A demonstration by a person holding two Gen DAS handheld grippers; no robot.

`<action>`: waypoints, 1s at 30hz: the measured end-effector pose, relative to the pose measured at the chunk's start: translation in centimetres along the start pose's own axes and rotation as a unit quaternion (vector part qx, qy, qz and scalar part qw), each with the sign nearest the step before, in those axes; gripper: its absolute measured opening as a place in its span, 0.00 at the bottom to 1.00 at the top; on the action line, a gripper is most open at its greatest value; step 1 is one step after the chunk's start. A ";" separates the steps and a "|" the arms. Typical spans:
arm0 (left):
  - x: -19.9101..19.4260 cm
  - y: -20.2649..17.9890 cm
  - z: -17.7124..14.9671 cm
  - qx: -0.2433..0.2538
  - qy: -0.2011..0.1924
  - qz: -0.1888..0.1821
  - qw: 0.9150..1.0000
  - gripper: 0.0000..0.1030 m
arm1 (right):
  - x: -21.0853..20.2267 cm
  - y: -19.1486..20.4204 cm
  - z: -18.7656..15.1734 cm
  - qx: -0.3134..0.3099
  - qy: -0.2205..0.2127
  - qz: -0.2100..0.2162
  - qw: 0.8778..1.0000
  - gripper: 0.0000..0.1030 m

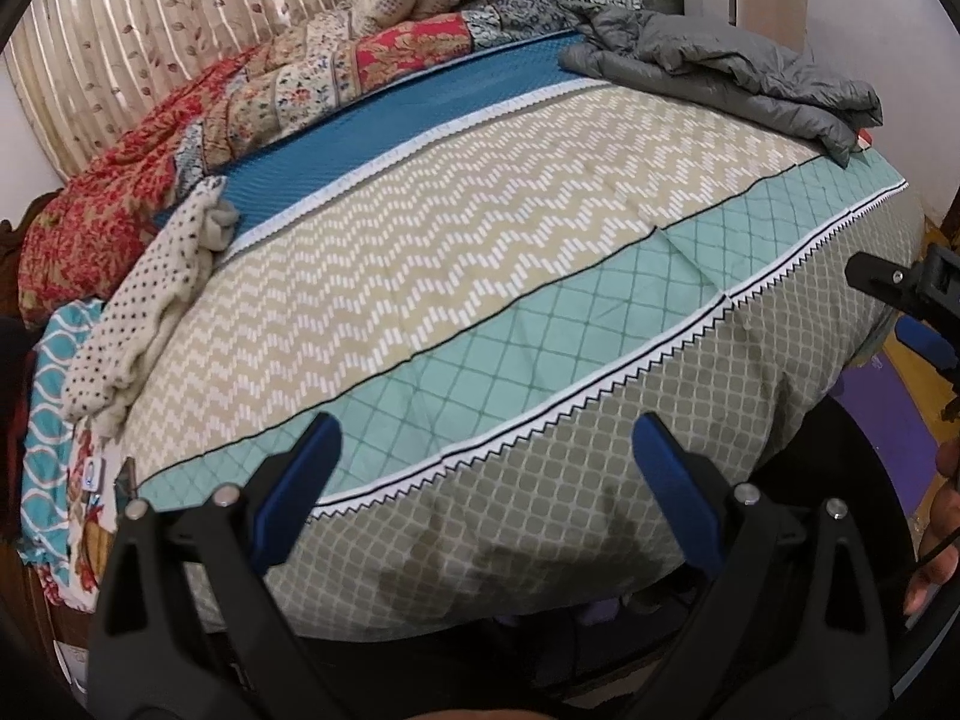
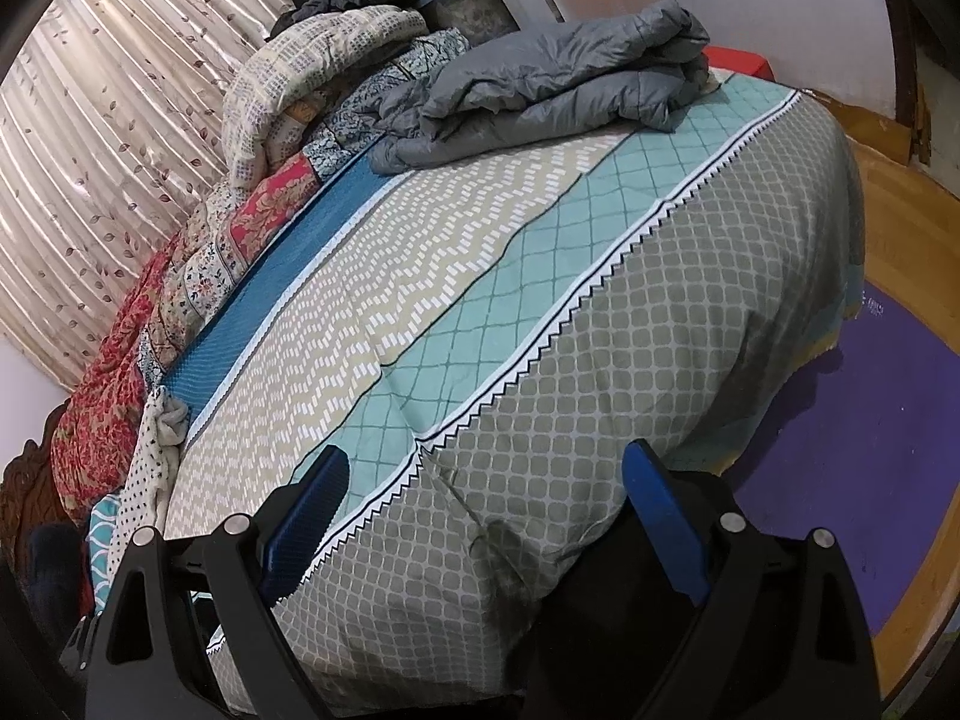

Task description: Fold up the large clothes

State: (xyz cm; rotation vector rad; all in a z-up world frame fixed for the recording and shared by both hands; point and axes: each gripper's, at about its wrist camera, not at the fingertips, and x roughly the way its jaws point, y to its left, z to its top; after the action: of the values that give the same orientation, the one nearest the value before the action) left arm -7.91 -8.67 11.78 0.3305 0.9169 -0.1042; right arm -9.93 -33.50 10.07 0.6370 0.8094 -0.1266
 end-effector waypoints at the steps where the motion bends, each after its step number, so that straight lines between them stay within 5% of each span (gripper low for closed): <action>1: -0.1 0.0 0.0 0.001 -0.001 0.003 1.000 0.91 | -0.2 0.1 0.1 -0.003 -0.003 0.001 1.000 0.34; 30: 0.3 0.0 -0.4 0.002 0.017 0.002 1.000 0.91 | -0.1 0.2 0.0 0.000 0.003 0.007 1.000 0.34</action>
State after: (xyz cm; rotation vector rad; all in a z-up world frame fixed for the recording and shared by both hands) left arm -8.02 -8.50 11.27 0.3376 0.9489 -0.0972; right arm -9.94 -33.34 10.28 0.6429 0.8102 -0.1111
